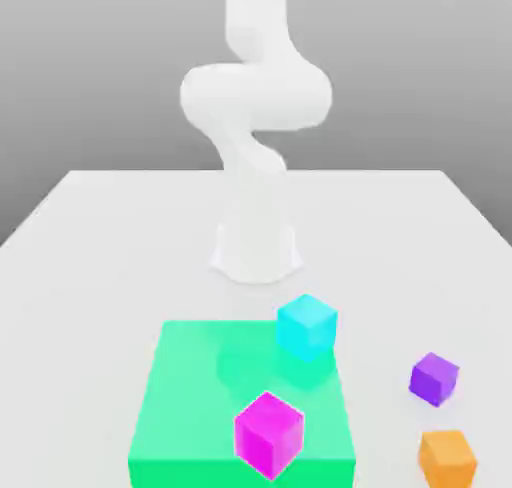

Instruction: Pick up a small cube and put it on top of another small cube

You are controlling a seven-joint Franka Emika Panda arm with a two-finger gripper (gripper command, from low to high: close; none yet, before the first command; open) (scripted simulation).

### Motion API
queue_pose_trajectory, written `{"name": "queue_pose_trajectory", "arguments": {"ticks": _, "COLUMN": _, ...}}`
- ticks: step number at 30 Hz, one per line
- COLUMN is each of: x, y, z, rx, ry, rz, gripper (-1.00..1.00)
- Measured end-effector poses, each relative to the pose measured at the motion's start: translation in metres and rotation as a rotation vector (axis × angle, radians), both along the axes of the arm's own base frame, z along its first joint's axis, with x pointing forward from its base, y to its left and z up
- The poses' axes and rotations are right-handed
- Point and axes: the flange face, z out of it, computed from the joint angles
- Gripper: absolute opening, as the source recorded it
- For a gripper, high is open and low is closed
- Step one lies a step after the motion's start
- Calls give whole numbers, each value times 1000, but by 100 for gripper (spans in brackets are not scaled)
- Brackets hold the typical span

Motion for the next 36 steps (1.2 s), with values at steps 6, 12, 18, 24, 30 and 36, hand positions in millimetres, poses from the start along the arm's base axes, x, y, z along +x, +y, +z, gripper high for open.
{"name": "queue_pose_trajectory", "arguments": {"ticks": 6, "x": 68, "y": 39, "z": -87, "rx": -47, "ry": 155, "rz": -16, "gripper": 0}}
{"name": "queue_pose_trajectory", "arguments": {"ticks": 12, "x": 113, "y": 78, "z": -185, "rx": -75, "ry": 300, "rz": -10, "gripper": 0}}
{"name": "queue_pose_trajectory", "arguments": {"ticks": 18, "x": 131, "y": 120, "z": -288, "rx": -83, "ry": 441, "rz": 19, "gripper": 0}}
{"name": "queue_pose_trajectory", "arguments": {"ticks": 24, "x": 126, "y": 160, "z": -390, "rx": -62, "ry": 581, "rz": 52, "gripper": 0}}
{"name": "queue_pose_trajectory", "arguments": {"ticks": 30, "x": 99, "y": 201, "z": -482, "rx": -15, "ry": 716, "rz": 89, "gripper": 0}}
{"name": "queue_pose_trajectory", "arguments": {"ticks": 36, "x": 94, "y": 207, "z": -550, "rx": -7, "ry": 734, "rz": 94, "gripper": -100}}
